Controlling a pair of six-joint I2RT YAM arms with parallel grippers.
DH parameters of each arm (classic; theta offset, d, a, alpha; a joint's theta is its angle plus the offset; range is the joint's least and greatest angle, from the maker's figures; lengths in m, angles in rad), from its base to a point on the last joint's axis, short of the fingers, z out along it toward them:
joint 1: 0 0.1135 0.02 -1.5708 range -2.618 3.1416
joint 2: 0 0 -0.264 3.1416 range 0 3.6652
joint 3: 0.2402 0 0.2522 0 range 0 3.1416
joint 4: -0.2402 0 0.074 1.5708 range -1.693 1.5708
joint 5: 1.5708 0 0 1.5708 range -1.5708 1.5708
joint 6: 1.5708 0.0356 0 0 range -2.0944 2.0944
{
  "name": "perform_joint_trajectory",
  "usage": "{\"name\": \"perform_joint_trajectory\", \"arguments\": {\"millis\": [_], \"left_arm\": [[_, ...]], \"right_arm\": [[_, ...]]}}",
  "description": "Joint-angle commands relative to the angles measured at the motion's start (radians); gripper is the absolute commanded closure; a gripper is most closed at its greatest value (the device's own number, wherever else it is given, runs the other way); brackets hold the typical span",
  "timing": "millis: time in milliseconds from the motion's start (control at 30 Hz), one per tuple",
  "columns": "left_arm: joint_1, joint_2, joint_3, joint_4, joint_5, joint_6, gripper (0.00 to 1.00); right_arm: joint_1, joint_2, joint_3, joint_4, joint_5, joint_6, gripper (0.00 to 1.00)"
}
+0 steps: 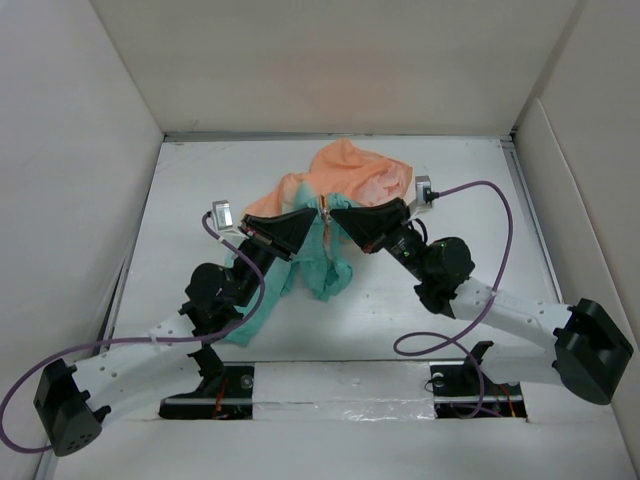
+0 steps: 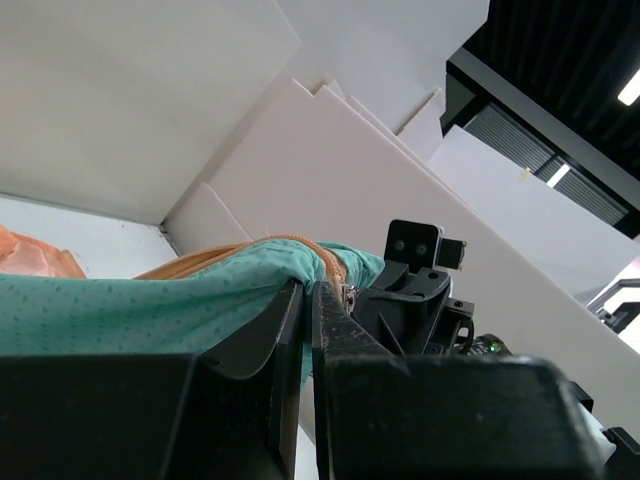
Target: Zip up the jacket
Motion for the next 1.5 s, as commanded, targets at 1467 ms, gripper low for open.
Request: {"name": "perform_joint_trajectory", "arguments": {"millis": [1467], "left_arm": [[-0.076, -0.005, -0.021, 0.105, -0.194, -0.020, 1.00]], "right_arm": [[0.161, 0.014, -0.032, 0.211, 0.274, -0.179, 1.00]]}}
